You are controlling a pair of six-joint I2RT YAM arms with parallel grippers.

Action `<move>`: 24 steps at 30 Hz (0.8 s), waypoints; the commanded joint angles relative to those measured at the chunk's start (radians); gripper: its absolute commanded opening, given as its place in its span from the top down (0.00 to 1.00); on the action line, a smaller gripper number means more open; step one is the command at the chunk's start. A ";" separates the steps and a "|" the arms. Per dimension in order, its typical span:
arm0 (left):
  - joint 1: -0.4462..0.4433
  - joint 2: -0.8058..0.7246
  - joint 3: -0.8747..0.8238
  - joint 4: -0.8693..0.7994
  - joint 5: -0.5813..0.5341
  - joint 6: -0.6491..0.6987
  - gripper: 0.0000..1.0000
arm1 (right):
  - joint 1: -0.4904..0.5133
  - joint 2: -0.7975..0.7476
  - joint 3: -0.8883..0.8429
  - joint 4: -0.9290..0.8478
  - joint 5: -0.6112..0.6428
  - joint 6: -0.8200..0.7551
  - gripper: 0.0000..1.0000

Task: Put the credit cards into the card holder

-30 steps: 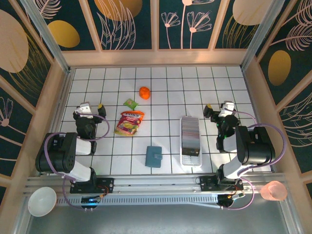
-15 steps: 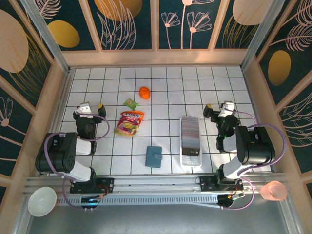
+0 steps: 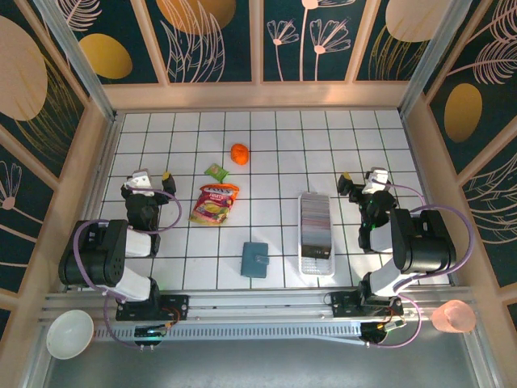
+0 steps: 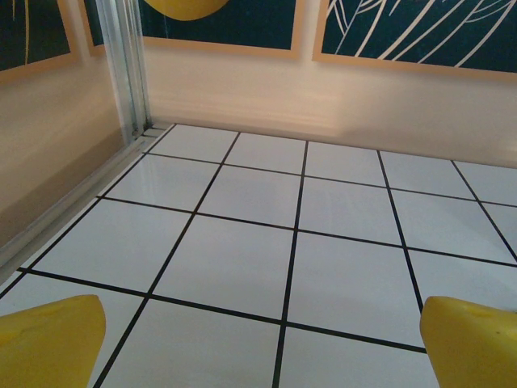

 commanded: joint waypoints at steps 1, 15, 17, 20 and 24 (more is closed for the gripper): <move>-0.004 0.000 0.013 0.033 0.001 0.011 0.01 | -0.002 -0.002 0.014 0.015 -0.001 0.008 0.01; -0.004 -0.432 0.216 -0.692 0.036 -0.336 0.01 | 0.044 -0.631 0.202 -0.835 0.245 0.384 0.01; -0.004 -0.497 0.184 -0.727 0.113 -0.502 0.01 | 0.014 -0.675 0.300 -1.043 0.197 0.475 0.01; -0.004 -0.579 0.104 -0.685 0.279 -0.601 0.01 | 0.001 -0.696 0.389 -1.221 0.048 0.510 0.04; -0.004 -0.581 0.155 -0.825 0.487 -0.634 0.01 | 0.035 -0.691 0.510 -1.440 -0.121 0.536 0.18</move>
